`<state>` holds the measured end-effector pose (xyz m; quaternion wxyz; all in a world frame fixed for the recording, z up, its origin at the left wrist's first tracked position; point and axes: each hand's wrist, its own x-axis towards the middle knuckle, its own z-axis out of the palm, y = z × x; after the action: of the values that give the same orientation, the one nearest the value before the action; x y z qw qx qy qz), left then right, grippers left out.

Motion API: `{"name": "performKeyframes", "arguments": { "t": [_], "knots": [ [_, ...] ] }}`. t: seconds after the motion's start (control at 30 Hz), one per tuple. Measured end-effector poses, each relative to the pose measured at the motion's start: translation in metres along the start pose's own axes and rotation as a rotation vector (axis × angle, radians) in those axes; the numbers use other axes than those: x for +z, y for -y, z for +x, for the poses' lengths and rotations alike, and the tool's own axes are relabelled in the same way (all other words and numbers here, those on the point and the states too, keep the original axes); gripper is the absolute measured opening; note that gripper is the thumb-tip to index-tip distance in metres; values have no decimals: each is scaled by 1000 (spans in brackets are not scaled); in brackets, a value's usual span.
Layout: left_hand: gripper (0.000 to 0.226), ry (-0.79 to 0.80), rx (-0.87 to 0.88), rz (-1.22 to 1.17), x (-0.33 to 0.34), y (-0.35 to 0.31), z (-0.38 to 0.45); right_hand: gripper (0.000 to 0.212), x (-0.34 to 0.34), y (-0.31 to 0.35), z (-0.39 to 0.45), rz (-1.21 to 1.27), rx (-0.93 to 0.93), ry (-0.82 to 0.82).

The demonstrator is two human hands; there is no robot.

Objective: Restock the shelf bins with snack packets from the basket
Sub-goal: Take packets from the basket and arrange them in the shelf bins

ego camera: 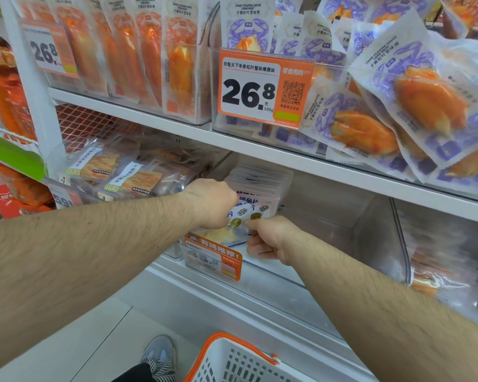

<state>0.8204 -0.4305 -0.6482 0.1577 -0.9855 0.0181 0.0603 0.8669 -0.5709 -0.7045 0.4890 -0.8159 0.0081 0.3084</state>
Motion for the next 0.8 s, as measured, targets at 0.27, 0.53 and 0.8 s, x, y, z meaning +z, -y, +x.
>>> {"name": "performKeyframes", "arguments": {
  "t": [0.27, 0.53, 0.8],
  "knots": [
    [20, 102, -159, 6, -4, -6, 7, 33, 0, 0, 1, 25, -7, 32],
    [17, 100, -199, -65, -8, -7, 9, 34, -2, -2, 1, -2, 6, 22],
    [39, 120, -180, -125, -13, -7, 5, 33, -9, -2, -2, -20, 6, 2]
  ]
}}
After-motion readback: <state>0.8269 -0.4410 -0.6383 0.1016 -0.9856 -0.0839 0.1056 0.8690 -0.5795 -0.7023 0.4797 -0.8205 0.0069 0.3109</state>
